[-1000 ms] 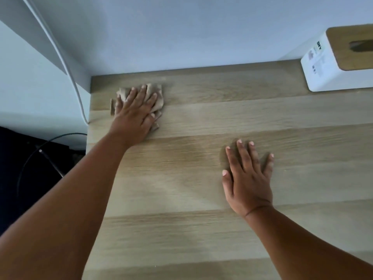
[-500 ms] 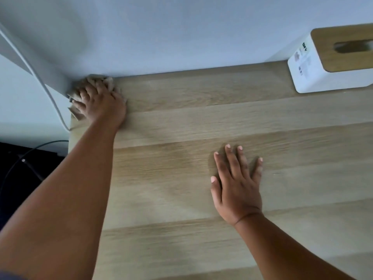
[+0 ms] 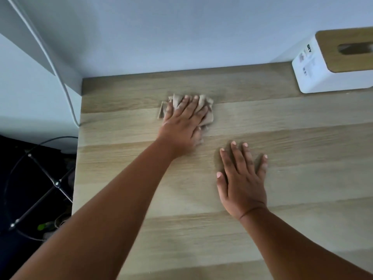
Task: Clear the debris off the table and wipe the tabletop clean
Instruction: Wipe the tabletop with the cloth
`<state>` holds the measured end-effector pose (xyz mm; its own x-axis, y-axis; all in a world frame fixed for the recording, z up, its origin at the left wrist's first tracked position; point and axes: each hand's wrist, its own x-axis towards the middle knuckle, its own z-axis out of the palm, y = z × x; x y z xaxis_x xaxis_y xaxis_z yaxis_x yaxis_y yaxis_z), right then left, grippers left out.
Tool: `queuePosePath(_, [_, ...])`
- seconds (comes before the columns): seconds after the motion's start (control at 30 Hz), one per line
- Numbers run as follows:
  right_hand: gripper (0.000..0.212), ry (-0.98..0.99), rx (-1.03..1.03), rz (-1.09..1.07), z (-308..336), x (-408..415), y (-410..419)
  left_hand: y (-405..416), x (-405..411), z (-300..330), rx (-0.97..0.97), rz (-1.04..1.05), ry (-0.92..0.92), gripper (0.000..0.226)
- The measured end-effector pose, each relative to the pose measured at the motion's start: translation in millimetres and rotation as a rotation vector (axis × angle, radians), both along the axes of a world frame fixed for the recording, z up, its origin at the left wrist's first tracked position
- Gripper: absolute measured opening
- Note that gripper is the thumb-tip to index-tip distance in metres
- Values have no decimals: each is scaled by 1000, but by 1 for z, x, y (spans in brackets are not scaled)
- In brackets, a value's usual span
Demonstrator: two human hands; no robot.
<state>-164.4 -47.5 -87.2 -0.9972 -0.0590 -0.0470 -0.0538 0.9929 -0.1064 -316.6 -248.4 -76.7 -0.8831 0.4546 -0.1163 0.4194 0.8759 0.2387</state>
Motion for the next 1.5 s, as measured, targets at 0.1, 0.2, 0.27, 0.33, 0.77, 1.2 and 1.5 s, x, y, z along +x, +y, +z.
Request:
queuePosePath(0.1, [66,6,-12,-3,1,0,0,-57,12,-1,-26,-126,53,66])
queuePosePath(0.2, [65,16,-26,-3,1,0,1,-111,-6,1,-34,18,10,68])
queuePosePath(0.27, [65,28,-34,0,0,1,0,-127,-24,1,-33,216,-4,68])
queuePosePath(0.33, [65,43,-37,-1,0,1,1,-115,-44,-2,-42,438,13,67])
queuePosePath(0.77, [63,45,-69,11,0,-1,2,13,-27,3,-119,221,-33,66])
queuePosePath(1.2, [68,-68,-207,18,14,-1,10,36,134,4,-65,271,10,67])
queuePosePath(1.5, [64,-149,-152,174,16,10,39,46,256,7,-3,216,25,69])
